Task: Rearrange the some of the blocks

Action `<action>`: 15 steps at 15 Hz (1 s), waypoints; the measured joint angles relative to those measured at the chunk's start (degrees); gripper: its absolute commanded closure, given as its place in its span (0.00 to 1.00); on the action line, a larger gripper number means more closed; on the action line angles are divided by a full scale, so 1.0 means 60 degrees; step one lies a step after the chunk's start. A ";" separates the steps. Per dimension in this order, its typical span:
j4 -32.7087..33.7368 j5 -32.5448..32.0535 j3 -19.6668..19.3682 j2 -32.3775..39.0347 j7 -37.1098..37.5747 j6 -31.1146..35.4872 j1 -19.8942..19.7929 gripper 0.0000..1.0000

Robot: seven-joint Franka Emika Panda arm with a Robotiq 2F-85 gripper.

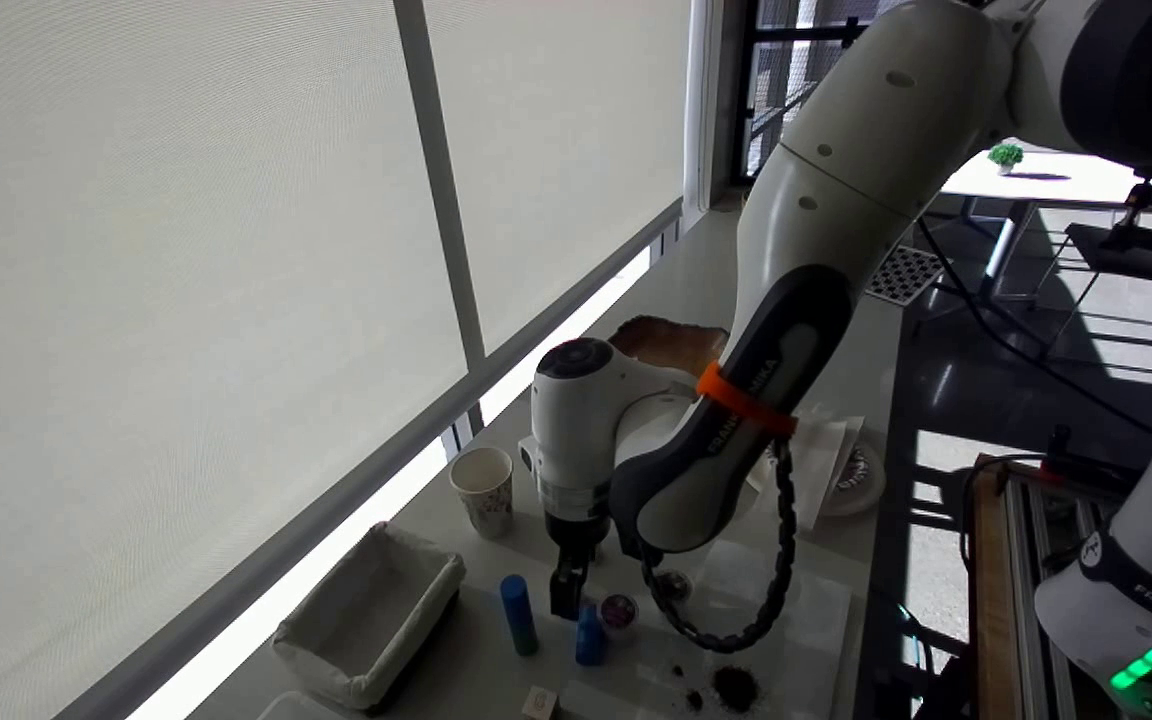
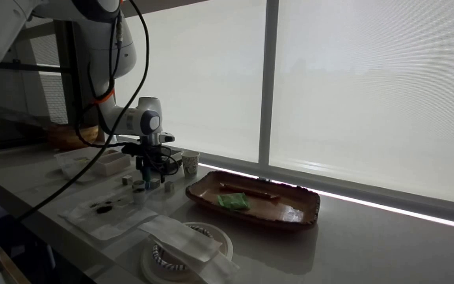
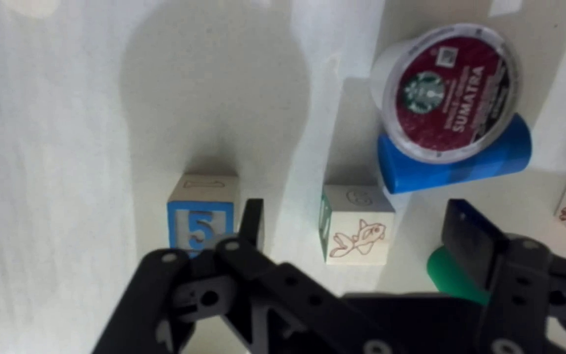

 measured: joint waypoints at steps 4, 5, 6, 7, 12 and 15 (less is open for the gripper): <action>0.0056 0.0001 0.0015 0.0103 -0.0054 0.0018 0.0000 0.72; 0.0075 0.0001 0.0015 0.0119 -0.0058 0.0027 0.0003 0.79; 0.0091 0.0001 0.0014 0.0126 -0.0059 0.0050 0.0007 0.88; 0.0108 0.0001 0.0014 0.0130 -0.0061 0.0078 0.0013 0.91; 0.0156 0.0001 0.0015 0.0154 -0.0080 0.0188 0.0026 0.91; 0.0241 -0.0010 -0.0051 0.0076 -0.0081 0.0188 0.0037 0.91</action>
